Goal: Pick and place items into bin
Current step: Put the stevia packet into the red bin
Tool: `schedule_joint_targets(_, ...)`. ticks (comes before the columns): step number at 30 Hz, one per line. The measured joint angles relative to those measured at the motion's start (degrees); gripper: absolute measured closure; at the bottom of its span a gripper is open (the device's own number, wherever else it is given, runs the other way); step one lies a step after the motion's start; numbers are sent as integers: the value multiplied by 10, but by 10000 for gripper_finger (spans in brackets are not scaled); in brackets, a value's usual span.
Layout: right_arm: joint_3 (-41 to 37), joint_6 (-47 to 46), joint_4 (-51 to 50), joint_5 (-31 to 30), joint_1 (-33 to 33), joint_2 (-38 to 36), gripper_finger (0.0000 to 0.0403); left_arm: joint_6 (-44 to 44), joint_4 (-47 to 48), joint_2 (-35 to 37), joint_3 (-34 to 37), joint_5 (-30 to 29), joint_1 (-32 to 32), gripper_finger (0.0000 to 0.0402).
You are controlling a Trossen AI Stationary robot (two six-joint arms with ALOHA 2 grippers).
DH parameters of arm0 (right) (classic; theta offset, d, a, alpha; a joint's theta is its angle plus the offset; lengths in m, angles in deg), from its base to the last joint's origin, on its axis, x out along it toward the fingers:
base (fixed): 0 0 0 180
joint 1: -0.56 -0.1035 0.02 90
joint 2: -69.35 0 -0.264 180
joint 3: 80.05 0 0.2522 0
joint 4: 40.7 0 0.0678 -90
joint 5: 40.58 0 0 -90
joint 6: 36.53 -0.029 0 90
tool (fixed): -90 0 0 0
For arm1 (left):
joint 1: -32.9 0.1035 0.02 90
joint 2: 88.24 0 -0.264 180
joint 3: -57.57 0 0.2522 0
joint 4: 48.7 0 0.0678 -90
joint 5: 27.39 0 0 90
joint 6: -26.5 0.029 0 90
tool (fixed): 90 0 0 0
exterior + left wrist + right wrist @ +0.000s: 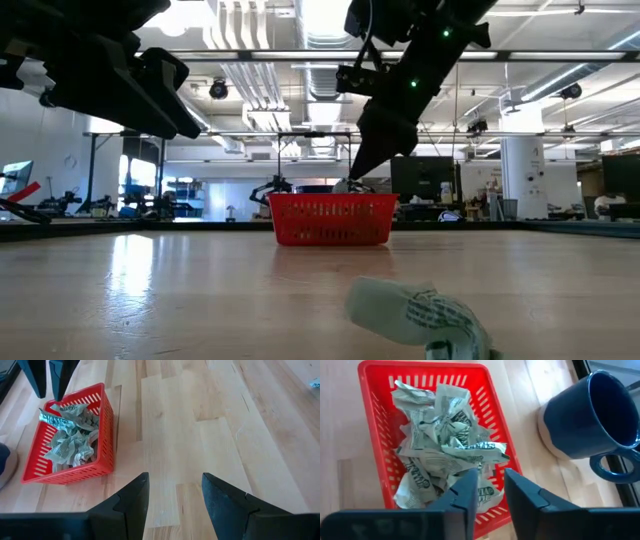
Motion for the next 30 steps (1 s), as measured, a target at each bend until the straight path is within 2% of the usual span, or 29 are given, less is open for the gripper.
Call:
schedule_joint_targets(3,4,19,-4,10,-7,-9,289,0,0,0,0,0,0,235)
schedule_joint_targets(5,7,41,-3,38,-19,-20,279,0,0,0,0,0,0,235)
schedule_joint_targets(7,7,58,-3,94,-32,-31,273,0,1,0,0,0,0,235)
schedule_joint_targets(13,1,65,21,315,-68,-45,274,0,4,0,0,0,0,235)
schedule_joint_targets(17,-20,56,106,397,-105,-32,278,11,4,0,0,-1,1,235)
schedule_joint_targets(22,-38,51,168,415,-152,-12,275,20,0,0,0,-19,1,235)
schedule_joint_targets(30,-69,-8,276,420,-204,-2,265,15,-43,0,0,-26,2,235)
